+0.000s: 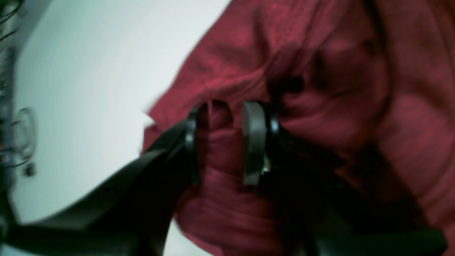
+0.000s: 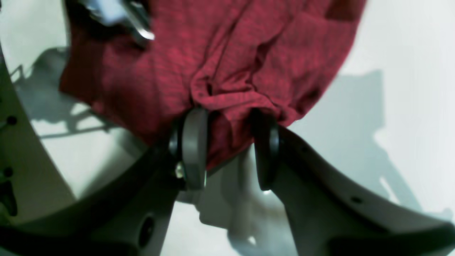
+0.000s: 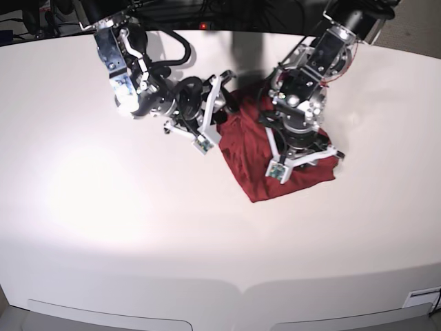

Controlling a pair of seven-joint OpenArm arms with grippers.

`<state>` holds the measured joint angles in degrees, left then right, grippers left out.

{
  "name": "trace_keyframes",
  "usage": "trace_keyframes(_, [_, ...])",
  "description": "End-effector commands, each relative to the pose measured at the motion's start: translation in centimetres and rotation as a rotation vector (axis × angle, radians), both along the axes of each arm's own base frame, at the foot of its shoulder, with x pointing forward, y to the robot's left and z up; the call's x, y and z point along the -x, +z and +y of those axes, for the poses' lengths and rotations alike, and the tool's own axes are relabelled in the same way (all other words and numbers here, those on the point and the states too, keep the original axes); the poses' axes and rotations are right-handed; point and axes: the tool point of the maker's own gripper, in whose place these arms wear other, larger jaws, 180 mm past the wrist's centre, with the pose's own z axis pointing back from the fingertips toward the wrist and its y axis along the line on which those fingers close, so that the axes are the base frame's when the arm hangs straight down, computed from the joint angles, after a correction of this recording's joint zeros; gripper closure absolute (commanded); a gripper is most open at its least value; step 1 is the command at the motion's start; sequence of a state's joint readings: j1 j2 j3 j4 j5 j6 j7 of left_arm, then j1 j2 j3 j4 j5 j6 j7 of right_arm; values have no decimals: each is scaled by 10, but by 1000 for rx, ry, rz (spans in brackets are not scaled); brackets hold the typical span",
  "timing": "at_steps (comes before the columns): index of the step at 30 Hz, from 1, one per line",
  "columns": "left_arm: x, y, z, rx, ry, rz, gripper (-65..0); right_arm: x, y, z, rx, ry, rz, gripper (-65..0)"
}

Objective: Fold the T-shirt properly
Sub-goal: 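Grasp the bundle's edges with both grippers and square the fold, then open both grippers and raise them away from the folded shirt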

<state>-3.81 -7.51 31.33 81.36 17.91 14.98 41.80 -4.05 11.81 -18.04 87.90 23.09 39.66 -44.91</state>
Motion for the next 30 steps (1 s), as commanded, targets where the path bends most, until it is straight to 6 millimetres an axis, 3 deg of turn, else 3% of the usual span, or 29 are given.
trace_keyframes(1, [-10, 13, -11, 31, -20, -44, -165, 3, 5, 2, -12, 10, -1, -216])
trace_keyframes(8, [-7, 14, -39, 36, -106, -32, -165, 38, 14, 10, -36, 46, 48, -216])
trace_keyframes(12, [-5, 14, -49, 29, -139, -28, -165, 45, 23, 10, -19, 60, 8, -216])
trace_keyframes(25, [-30, 35, -5, -145, -49, -77, -165, 2, 28, -55, 73, -128, -78, -216])
trace_keyframes(30, [-31, 36, -4, -145, -52, -86, -165, -1, 39, -51, -21, -165, -64, -216])
